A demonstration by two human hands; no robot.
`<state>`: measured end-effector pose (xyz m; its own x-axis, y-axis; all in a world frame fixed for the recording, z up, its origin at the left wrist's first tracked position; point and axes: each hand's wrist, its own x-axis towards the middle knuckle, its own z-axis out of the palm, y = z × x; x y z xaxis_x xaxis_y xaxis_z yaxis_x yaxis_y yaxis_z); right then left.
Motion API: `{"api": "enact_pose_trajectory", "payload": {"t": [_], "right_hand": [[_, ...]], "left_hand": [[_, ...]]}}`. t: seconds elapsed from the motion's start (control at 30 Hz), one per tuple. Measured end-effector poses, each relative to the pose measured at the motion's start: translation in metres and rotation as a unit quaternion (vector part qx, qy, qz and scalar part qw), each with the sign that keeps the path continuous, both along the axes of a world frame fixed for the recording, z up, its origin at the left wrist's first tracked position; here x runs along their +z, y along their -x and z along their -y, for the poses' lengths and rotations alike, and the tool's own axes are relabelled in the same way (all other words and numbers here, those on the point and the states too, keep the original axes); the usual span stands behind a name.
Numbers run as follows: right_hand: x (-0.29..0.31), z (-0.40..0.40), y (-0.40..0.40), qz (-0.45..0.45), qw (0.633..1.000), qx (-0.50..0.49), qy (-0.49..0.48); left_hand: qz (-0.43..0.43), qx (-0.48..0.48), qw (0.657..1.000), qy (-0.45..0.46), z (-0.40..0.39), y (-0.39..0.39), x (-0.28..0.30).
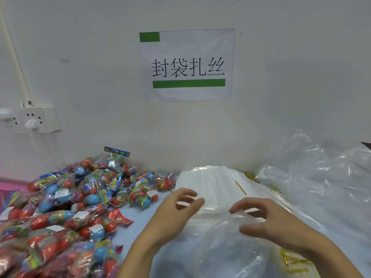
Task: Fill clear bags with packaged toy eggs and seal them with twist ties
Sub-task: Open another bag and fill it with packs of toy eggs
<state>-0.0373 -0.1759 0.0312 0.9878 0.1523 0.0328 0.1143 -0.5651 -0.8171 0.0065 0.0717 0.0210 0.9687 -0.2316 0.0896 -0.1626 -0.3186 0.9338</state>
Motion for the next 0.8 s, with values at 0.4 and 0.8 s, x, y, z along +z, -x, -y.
{"api": "enact_pose_trajectory", "payload": {"t": [0.4,0.8], "right_hand": [[0.003,0.004,-0.004,0.119,0.968,-0.112,-0.190],[-0.004,-0.014,-0.011,0.172,0.954,-0.153,-0.191]], "left_hand": [[-0.012,0.203,0.842,-0.500,-0.032,-0.083,-0.024],[0.213,0.332,0.877,-0.273,-0.006,-0.057,0.011]]}}
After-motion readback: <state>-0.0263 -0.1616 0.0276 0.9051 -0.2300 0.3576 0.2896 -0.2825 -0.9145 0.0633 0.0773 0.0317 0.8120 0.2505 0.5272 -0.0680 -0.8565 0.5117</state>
